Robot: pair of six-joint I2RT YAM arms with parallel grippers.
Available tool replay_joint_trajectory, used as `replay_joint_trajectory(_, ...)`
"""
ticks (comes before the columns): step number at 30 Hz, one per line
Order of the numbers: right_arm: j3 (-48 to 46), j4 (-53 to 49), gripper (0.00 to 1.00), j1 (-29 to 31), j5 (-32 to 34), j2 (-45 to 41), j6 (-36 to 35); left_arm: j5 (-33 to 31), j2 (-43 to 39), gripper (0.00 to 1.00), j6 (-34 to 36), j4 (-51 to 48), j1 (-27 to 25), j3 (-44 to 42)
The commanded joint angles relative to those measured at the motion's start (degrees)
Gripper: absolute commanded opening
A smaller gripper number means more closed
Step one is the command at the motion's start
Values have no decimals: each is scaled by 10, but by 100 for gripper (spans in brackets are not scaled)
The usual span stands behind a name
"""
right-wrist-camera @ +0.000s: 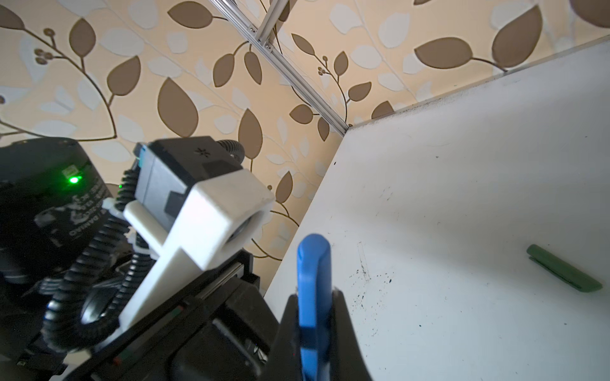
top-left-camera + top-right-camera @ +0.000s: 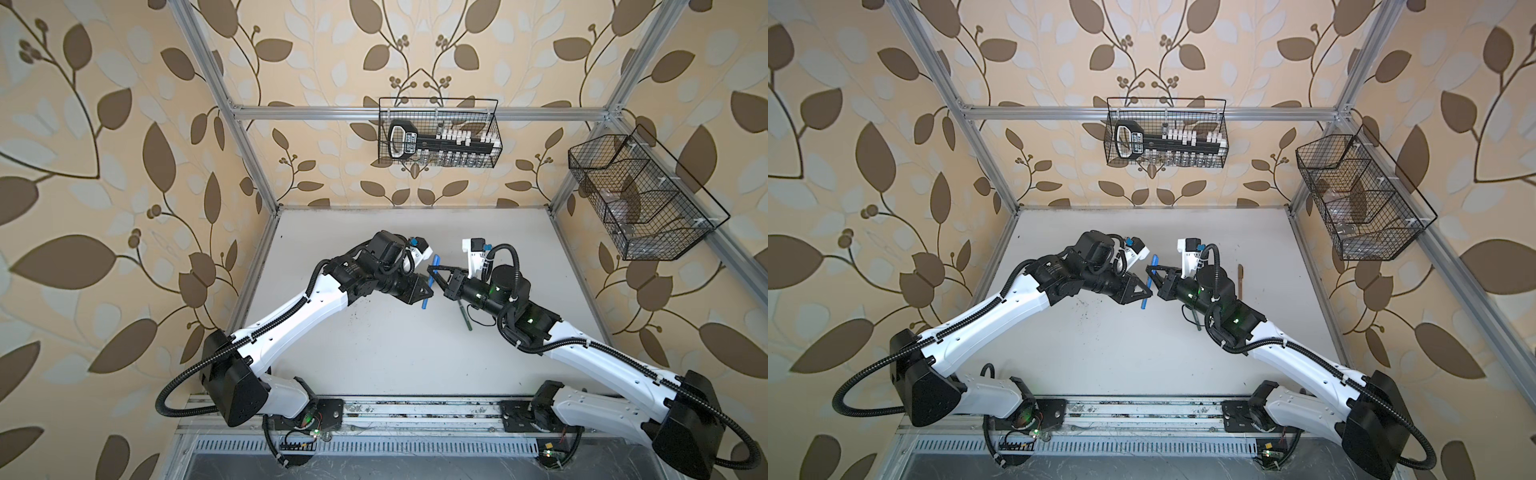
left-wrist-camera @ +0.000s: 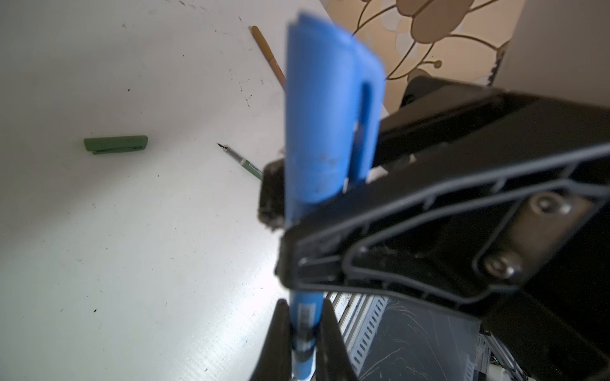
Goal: Insert the pens into the pen caps
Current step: 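Open the left gripper while the right gripper lowers the capped pen onto the table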
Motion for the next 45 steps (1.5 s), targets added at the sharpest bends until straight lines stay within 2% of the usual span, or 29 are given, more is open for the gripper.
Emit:
replay_joint_trajectory(1,-5,-227,0,14,-242,-4,-25,-127,-12,0,9,336,61,94)
replay_joint_trajectory(2,9,-239,0,-8,-241,-6,-35,-130,-16,14,5,332,61,81)
replay_joint_trajectory(3,20,-243,0,-28,-241,-5,-45,-127,-21,24,4,330,61,66)
replay_joint_trajectory(6,59,-263,0,-79,-254,7,-76,-134,-49,43,-4,320,60,16)
replay_joint_trajectory(8,88,-290,0,-100,-257,18,-101,-161,-75,56,-5,301,61,-13)
replay_joint_trajectory(10,111,-314,0,-122,-260,27,-126,-185,-103,65,-4,272,62,-36)
replay_joint_trajectory(13,135,-359,0,-157,-257,43,-158,-207,-145,73,-7,220,61,-61)
replay_joint_trajectory(15,148,-398,0,-180,-234,56,-185,-230,-171,80,-20,182,60,-80)
replay_joint_trajectory(16,156,-427,0,-188,-211,65,-202,-239,-183,97,-27,171,61,-91)
replay_joint_trajectory(19,171,-487,0,-223,-138,104,-242,-255,-213,99,-51,139,60,-136)
replay_joint_trajectory(22,203,-546,0,-233,-8,169,-279,-261,-224,99,-78,120,60,-179)
replay_joint_trajectory(23,210,-550,0,-242,1,193,-294,-257,-226,99,-83,118,61,-191)
replay_joint_trajectory(26,218,-528,0,-282,-7,248,-317,-248,-233,99,-107,110,60,-214)
replay_joint_trajectory(30,263,-544,0,-317,37,334,-357,-248,-252,99,-129,103,61,-239)
replay_joint_trajectory(33,298,-541,0,-345,24,398,-374,-250,-268,99,-140,102,60,-261)
replay_joint_trajectory(40,378,-555,0,-378,28,508,-396,-288,-303,99,-167,62,60,-288)
replay_joint_trajectory(43,390,-552,5,-392,24,529,-394,-294,-309,99,-172,51,60,-293)
replay_joint_trajectory(45,394,-549,12,-395,23,540,-394,-298,-308,99,-173,47,61,-295)
